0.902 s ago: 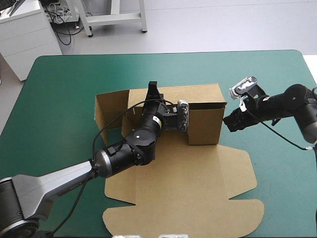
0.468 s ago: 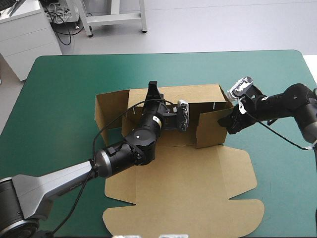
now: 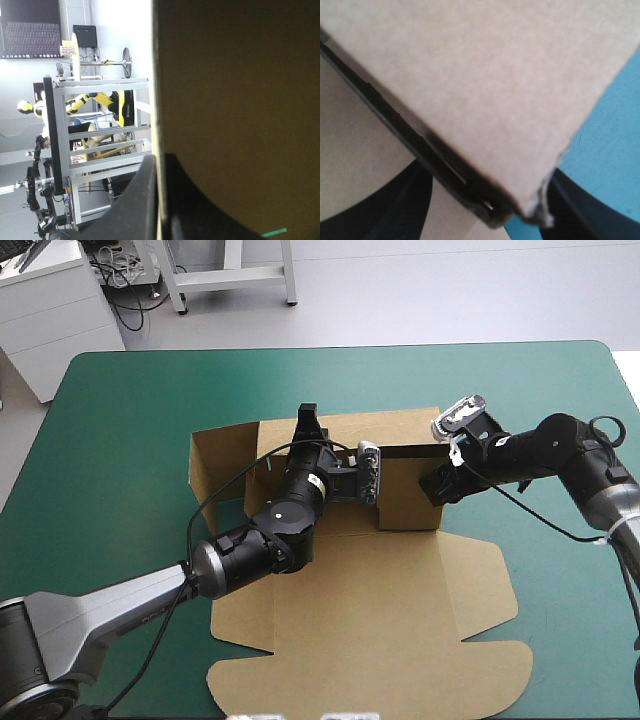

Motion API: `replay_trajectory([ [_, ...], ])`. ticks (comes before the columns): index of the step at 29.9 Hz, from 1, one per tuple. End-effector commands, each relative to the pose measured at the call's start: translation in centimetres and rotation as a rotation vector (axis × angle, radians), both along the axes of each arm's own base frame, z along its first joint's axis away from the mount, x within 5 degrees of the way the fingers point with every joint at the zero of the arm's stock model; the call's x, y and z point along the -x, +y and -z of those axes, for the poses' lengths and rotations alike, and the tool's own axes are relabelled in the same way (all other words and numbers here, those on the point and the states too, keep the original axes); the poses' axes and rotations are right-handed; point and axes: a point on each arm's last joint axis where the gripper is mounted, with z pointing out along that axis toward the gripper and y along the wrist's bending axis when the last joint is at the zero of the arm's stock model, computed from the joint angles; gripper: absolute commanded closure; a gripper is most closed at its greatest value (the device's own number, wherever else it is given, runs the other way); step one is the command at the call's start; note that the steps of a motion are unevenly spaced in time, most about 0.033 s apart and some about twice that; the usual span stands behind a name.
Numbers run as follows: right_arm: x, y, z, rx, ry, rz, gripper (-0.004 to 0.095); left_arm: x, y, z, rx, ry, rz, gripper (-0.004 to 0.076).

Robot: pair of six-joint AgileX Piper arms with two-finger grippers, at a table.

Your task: Fold the box

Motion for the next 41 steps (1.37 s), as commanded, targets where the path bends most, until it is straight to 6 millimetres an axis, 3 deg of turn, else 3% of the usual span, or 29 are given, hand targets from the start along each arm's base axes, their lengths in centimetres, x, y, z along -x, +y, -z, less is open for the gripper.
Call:
replay_trajectory([
  [1, -0.2, 0.2, -2.0, -0.086, -0.074, 0.097, 0.0390, 0.5, 0.4, -2.4, 0.040, -0.064, 0.008, 0.0756],
  [9, -0.3, 0.1, -2.0, -0.094, -0.074, 0.120, 0.0448, 0.3, 0.6, -2.8, 0.047, -0.111, -0.020, 0.0756],
  [23, 0.3, 0.3, -1.7, -0.078, -0.022, 0.069, 0.0858, 0.3, 0.4, -3.0, 0.052, -0.132, -0.001, 0.0750],
  [26, 0.3, 0.3, -1.7, -0.078, -0.023, 0.070, 0.0930, 0.7, 0.0, -3.0, 0.060, -0.121, 0.024, 0.0640],
  [30, 0.1, 0.3, -1.8, -0.080, -0.039, 0.080, 0.0930, 2.1, -0.6, -3.4, 0.079, -0.101, 0.056, 0.0335],
  [32, 0.1, 0.2, -1.9, -0.081, -0.047, 0.084, 0.0930, 3.1, -0.8, -3.6, 0.092, -0.091, 0.057, 0.0239],
  [41, -0.3, 0.1, -2.1, -0.102, -0.073, 0.134, 0.0930, 9.3, -1.1, -6.1, 0.228, 0.011, 0.121, 0.0216],
])
